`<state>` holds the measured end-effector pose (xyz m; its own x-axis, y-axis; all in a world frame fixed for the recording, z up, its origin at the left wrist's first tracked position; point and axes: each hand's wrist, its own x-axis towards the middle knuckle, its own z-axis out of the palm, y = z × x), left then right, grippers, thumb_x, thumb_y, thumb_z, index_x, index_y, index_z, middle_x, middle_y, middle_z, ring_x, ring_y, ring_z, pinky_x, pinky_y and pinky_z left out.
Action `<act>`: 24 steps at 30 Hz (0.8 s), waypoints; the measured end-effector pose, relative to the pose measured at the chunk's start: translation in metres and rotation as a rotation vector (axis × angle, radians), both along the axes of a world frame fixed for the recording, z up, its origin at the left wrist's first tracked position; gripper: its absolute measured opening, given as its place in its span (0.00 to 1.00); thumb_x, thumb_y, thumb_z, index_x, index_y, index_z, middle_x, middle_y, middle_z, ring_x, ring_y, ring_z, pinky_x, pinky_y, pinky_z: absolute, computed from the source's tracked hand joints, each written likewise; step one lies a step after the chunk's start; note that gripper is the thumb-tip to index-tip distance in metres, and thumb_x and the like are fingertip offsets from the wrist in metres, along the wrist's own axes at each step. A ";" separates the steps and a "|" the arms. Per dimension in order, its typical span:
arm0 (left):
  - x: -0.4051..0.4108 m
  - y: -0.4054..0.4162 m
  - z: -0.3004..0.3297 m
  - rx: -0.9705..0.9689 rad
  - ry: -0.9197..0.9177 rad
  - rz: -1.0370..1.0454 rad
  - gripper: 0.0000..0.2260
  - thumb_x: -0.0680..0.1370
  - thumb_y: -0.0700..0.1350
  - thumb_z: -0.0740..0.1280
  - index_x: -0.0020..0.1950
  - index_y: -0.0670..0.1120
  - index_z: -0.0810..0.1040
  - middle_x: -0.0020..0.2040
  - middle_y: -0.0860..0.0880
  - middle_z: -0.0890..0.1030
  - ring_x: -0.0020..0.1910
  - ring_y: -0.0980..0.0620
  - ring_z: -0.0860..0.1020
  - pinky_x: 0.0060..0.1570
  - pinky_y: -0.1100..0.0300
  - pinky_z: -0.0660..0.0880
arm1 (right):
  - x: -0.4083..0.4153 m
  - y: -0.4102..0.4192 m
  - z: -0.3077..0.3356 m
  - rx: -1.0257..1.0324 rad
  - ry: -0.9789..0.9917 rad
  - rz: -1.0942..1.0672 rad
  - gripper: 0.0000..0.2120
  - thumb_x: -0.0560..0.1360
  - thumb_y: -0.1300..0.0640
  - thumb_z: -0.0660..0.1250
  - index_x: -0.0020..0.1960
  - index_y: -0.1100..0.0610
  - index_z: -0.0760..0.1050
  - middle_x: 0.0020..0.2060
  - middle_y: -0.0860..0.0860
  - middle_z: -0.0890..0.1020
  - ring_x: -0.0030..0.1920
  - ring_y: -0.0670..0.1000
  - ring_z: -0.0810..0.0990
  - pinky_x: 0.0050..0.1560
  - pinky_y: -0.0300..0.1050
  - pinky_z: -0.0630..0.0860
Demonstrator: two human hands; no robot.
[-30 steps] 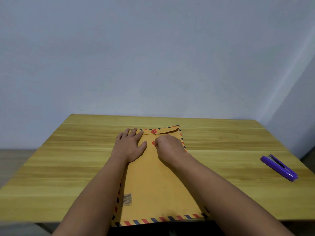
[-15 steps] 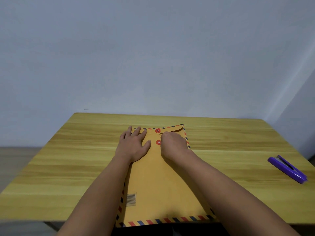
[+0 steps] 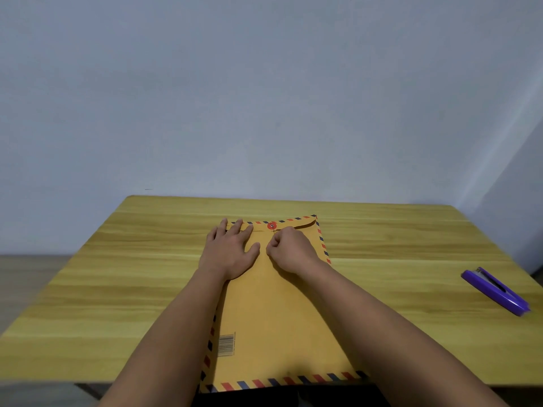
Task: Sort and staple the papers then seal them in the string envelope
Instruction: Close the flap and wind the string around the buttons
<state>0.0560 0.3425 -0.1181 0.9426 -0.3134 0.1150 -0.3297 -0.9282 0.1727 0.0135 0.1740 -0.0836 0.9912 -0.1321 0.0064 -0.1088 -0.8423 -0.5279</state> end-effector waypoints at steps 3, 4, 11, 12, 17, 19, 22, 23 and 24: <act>0.000 0.000 0.000 -0.009 -0.001 0.000 0.30 0.79 0.66 0.50 0.80 0.58 0.59 0.82 0.52 0.57 0.81 0.43 0.49 0.78 0.44 0.49 | 0.002 0.001 0.001 -0.036 -0.010 0.064 0.09 0.80 0.55 0.68 0.43 0.54 0.83 0.42 0.51 0.85 0.45 0.54 0.83 0.46 0.50 0.83; 0.000 0.000 0.000 -0.011 0.000 0.000 0.31 0.79 0.66 0.50 0.80 0.58 0.59 0.82 0.52 0.57 0.81 0.43 0.49 0.78 0.44 0.49 | 0.004 0.001 0.002 -0.052 -0.011 0.093 0.08 0.80 0.55 0.68 0.44 0.54 0.84 0.42 0.50 0.85 0.46 0.54 0.82 0.46 0.51 0.83; -0.004 0.001 0.002 -0.030 0.014 -0.018 0.29 0.79 0.62 0.48 0.81 0.58 0.57 0.82 0.52 0.56 0.82 0.44 0.48 0.78 0.44 0.49 | 0.018 -0.001 0.024 -0.374 -0.075 0.349 0.09 0.81 0.53 0.66 0.50 0.50 0.86 0.48 0.49 0.85 0.51 0.54 0.81 0.45 0.47 0.76; -0.004 0.002 0.002 -0.032 0.015 -0.020 0.29 0.79 0.62 0.49 0.81 0.58 0.57 0.82 0.52 0.56 0.82 0.44 0.48 0.78 0.45 0.48 | 0.022 -0.001 0.028 -0.419 -0.090 0.380 0.09 0.81 0.53 0.66 0.51 0.49 0.85 0.48 0.50 0.85 0.51 0.55 0.81 0.44 0.47 0.75; -0.002 0.001 0.001 -0.028 0.000 -0.024 0.30 0.79 0.62 0.49 0.81 0.58 0.57 0.82 0.52 0.56 0.82 0.44 0.48 0.78 0.45 0.49 | 0.044 -0.011 0.042 -0.574 -0.062 0.509 0.08 0.78 0.56 0.68 0.52 0.49 0.86 0.46 0.49 0.86 0.49 0.53 0.82 0.41 0.45 0.72; -0.001 0.001 0.000 -0.029 -0.002 -0.024 0.30 0.79 0.62 0.48 0.81 0.58 0.58 0.82 0.52 0.56 0.82 0.45 0.47 0.78 0.45 0.48 | 0.051 -0.019 0.042 -0.586 -0.077 0.529 0.08 0.78 0.56 0.68 0.51 0.50 0.86 0.45 0.48 0.85 0.47 0.53 0.81 0.41 0.44 0.70; 0.000 0.000 -0.001 -0.025 -0.003 -0.025 0.30 0.78 0.62 0.48 0.80 0.58 0.58 0.82 0.52 0.56 0.82 0.45 0.47 0.78 0.45 0.48 | 0.061 -0.031 0.037 -0.571 -0.083 0.498 0.08 0.79 0.54 0.68 0.51 0.50 0.86 0.44 0.47 0.85 0.46 0.53 0.82 0.41 0.45 0.75; 0.000 0.001 -0.001 -0.021 -0.004 -0.025 0.30 0.78 0.62 0.48 0.80 0.58 0.58 0.82 0.52 0.56 0.82 0.45 0.47 0.78 0.45 0.48 | 0.064 -0.034 0.037 -0.556 -0.087 0.474 0.08 0.80 0.52 0.68 0.52 0.50 0.86 0.45 0.47 0.86 0.47 0.53 0.83 0.43 0.47 0.78; 0.000 0.001 -0.001 -0.018 -0.005 -0.025 0.30 0.78 0.63 0.48 0.80 0.58 0.58 0.82 0.52 0.56 0.82 0.45 0.48 0.78 0.45 0.48 | 0.066 -0.038 0.038 -0.538 -0.090 0.450 0.09 0.80 0.50 0.68 0.53 0.51 0.86 0.46 0.48 0.86 0.49 0.53 0.83 0.45 0.49 0.80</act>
